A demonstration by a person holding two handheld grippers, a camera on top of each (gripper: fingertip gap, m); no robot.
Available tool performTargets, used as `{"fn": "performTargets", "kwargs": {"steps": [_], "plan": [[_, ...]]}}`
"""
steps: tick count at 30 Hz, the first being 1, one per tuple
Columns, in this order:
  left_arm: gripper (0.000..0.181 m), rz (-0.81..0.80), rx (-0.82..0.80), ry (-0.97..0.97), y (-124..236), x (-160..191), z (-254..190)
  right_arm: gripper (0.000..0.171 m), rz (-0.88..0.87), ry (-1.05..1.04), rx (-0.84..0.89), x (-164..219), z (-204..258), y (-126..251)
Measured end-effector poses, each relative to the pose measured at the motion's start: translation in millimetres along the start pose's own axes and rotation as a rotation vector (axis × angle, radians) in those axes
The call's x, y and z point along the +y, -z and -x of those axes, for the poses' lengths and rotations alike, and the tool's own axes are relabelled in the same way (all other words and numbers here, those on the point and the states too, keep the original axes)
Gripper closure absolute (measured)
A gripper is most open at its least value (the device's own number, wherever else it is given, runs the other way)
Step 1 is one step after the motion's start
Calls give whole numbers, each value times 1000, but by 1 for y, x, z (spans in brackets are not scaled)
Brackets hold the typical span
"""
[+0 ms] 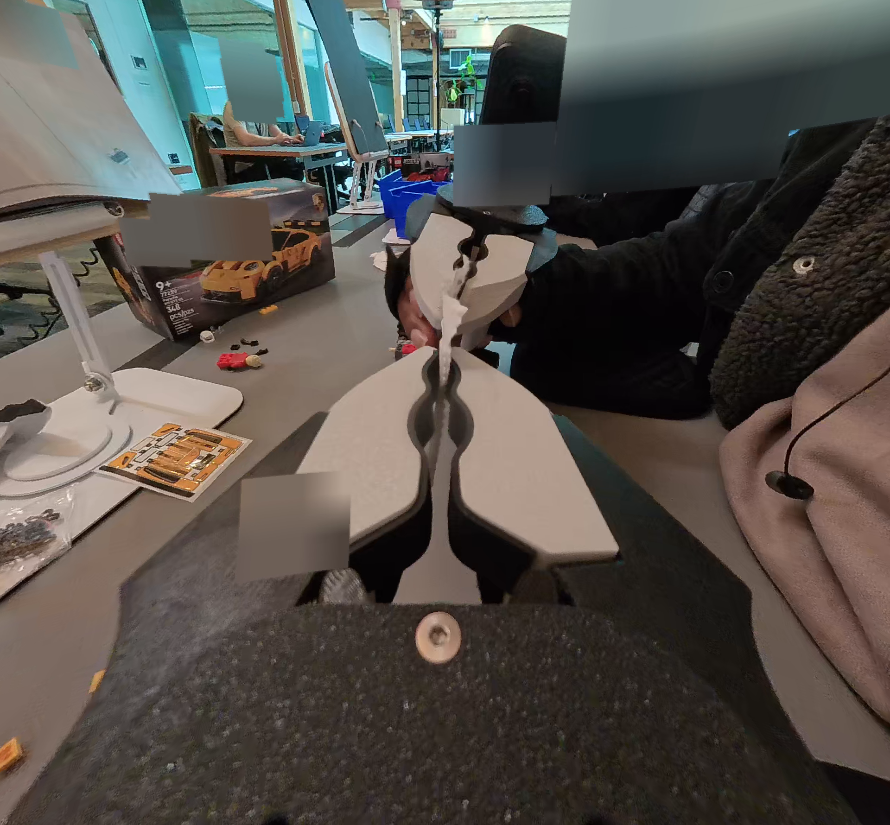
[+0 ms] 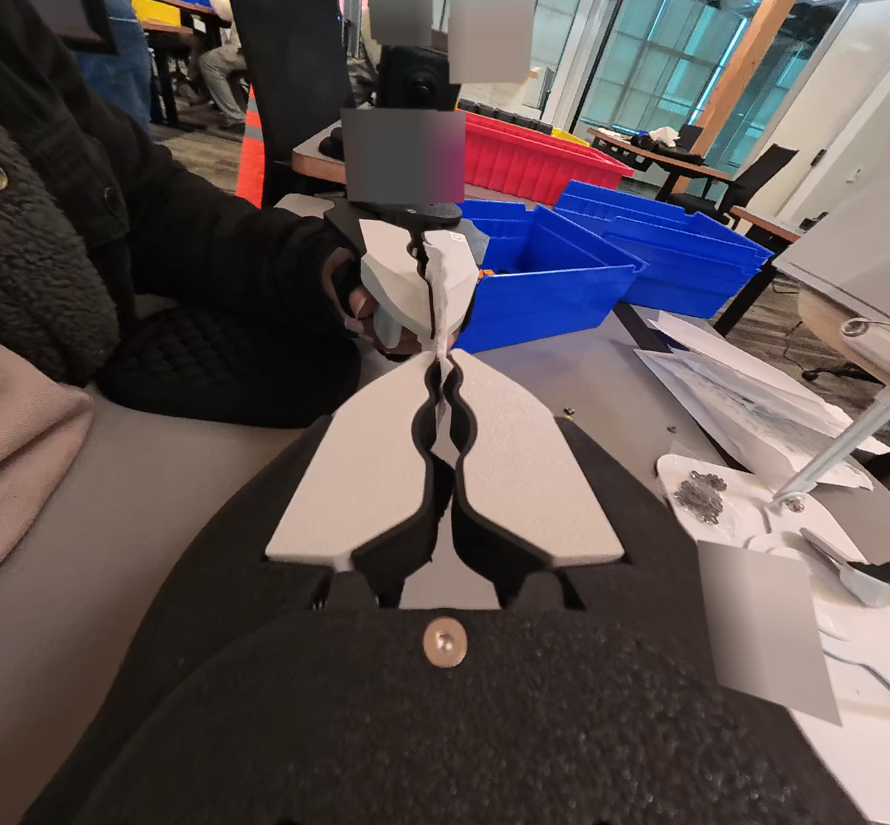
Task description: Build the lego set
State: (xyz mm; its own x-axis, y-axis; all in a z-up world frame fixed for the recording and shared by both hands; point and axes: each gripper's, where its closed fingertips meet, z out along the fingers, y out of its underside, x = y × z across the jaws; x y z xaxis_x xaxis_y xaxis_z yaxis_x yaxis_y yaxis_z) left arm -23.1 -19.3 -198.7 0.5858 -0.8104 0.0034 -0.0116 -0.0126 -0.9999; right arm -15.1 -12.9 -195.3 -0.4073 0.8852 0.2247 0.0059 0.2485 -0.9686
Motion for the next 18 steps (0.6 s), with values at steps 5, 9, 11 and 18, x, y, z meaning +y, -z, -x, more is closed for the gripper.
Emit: {"fn": "performTargets", "kwargs": {"steps": [5, 9, 11, 18], "plan": [[153, -34, 3, -6, 1, -7, 0, 171, 54, 1, -13, 13, 2, -4], [180, 23, -7, -22, -2, -1, -3, 171, 64, -7, -7, 15, 2, -6], [180, 22, -14, -1, -2, 0, 0, 170, 57, -25, 4, 15, -1, -7], [180, 18, -12, 24, -1, 2, 2, 171, 59, -40, -15, 15, 0, -5]]}}
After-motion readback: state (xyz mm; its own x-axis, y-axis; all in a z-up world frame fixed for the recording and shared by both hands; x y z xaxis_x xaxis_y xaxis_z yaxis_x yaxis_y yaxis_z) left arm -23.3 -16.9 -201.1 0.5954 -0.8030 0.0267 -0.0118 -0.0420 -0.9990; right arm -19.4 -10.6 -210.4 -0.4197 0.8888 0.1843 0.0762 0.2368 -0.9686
